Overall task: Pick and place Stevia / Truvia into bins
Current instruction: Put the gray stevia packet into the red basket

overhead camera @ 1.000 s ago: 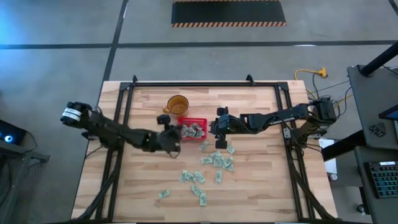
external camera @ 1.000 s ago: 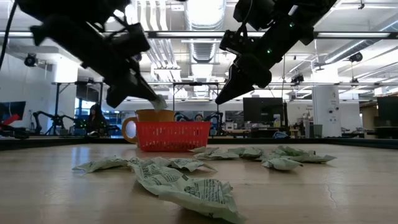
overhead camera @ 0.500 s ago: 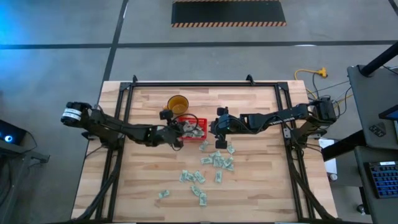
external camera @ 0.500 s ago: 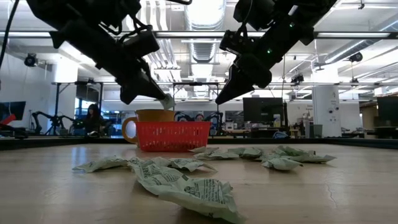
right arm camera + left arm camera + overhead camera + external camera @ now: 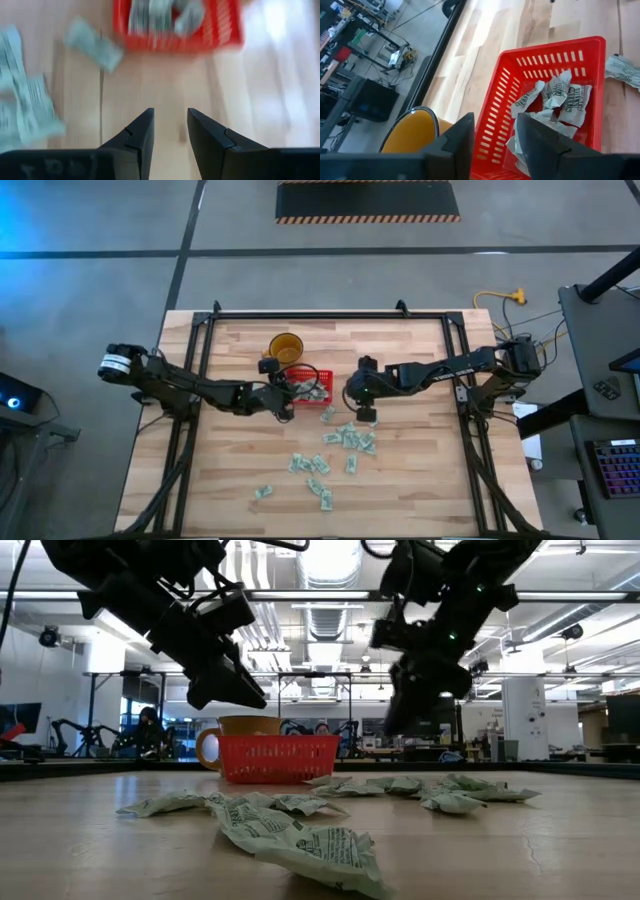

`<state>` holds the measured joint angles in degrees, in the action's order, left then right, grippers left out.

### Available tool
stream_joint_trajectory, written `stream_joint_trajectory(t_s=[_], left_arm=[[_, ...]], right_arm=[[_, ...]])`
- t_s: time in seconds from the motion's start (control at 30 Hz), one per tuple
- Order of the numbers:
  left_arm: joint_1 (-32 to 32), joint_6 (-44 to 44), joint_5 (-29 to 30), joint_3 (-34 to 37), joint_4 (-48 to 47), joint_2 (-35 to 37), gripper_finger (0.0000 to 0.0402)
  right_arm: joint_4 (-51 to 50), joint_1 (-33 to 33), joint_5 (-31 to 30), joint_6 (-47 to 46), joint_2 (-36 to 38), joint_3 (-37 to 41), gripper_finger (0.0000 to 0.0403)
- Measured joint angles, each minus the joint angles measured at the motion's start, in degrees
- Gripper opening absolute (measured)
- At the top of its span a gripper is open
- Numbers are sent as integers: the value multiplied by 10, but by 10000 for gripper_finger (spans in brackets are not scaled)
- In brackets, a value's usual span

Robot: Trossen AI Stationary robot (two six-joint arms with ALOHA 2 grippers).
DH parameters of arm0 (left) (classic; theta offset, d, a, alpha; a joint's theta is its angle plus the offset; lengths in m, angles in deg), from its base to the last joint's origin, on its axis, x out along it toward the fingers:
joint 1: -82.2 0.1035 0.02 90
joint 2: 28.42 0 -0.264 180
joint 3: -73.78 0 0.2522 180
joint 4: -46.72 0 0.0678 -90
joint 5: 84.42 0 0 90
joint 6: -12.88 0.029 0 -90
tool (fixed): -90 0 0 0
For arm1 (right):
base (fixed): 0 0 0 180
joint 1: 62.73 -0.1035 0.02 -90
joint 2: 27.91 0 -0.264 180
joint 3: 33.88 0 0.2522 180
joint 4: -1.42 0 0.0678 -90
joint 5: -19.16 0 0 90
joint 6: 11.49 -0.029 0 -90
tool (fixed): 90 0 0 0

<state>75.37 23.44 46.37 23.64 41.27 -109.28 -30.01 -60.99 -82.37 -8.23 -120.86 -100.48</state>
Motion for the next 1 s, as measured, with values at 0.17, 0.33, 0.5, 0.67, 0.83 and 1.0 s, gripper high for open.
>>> stream_joint_trajectory(t_s=[0.17,0.33,0.5,0.67,0.83,1.0], left_arm=[[-11,-13,0,-1,-27,3,146],[-27,-14,-1,-5,-48,3,147],[-38,-14,-1,-5,-48,3,147],[-45,-13,0,-6,-49,4,147],[-46,-13,0,-6,-49,4,147],[-46,-13,0,-6,-50,4,147]], right_arm=[[-73,0,17,-45,2,0,108],[-99,0,83,-94,6,0,99],[-122,-1,105,-153,6,1,90],[-121,-7,107,-202,5,14,84],[-121,-15,107,-251,4,38,82],[-114,-26,106,-262,2,50,87]])
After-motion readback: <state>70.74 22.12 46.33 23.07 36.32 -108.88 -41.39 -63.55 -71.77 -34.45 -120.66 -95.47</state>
